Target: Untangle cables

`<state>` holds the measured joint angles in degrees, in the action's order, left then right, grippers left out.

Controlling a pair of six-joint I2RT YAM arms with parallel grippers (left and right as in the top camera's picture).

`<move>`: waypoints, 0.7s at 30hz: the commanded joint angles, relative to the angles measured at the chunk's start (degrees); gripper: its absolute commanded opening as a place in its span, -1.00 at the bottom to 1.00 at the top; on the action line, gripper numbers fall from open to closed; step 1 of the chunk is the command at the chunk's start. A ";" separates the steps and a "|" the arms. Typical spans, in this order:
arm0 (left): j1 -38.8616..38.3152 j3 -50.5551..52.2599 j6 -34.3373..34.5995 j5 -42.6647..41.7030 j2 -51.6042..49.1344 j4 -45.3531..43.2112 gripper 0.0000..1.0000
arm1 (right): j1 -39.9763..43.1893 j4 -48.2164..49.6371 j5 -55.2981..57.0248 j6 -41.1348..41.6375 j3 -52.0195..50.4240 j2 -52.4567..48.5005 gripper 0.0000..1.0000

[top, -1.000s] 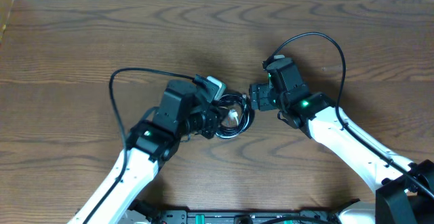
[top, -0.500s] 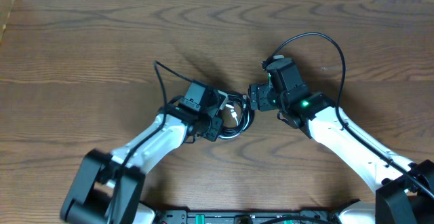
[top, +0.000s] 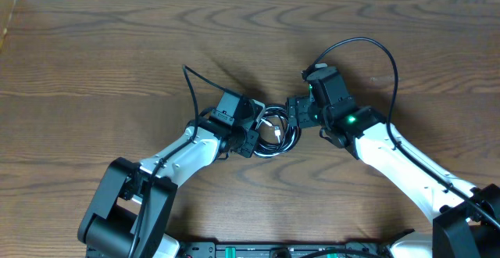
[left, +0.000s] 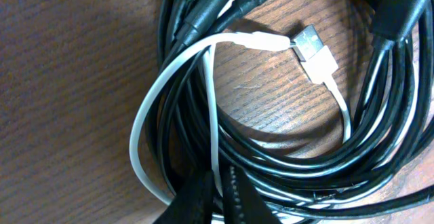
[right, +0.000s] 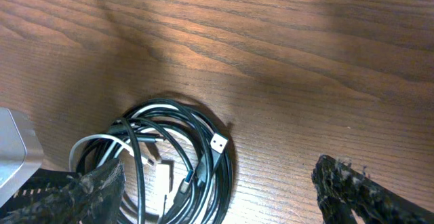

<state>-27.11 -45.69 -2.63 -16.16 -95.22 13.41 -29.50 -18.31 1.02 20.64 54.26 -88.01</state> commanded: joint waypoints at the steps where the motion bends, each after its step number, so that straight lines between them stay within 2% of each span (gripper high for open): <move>1: -0.13 -0.37 -0.33 0.63 -1.20 0.33 -0.42 | 0.15 0.15 -0.11 0.79 0.59 0.22 0.71; 2: -0.13 -0.42 -0.28 0.59 -1.07 0.37 -0.25 | 0.15 0.15 -0.11 0.76 0.57 0.24 0.71; 5: -0.13 -0.44 -0.09 0.57 0.33 0.37 0.00 | 0.15 0.15 -0.09 0.76 0.59 0.24 0.72; 7: -0.13 -0.44 -0.11 0.57 2.49 0.39 0.08 | 0.15 0.17 -0.07 0.76 0.59 0.22 0.72; 15: -0.13 -0.44 -0.13 0.61 11.26 0.11 0.11 | 0.15 0.76 -0.09 0.76 0.57 0.22 0.72; 21: -0.13 -0.39 -0.15 4.00 10.49 -0.72 0.11 | 0.15 0.76 -0.09 0.76 0.52 0.11 0.72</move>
<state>-27.40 -45.89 -2.81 -15.38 -83.74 12.82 -29.50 -17.72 1.02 20.64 54.26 -88.01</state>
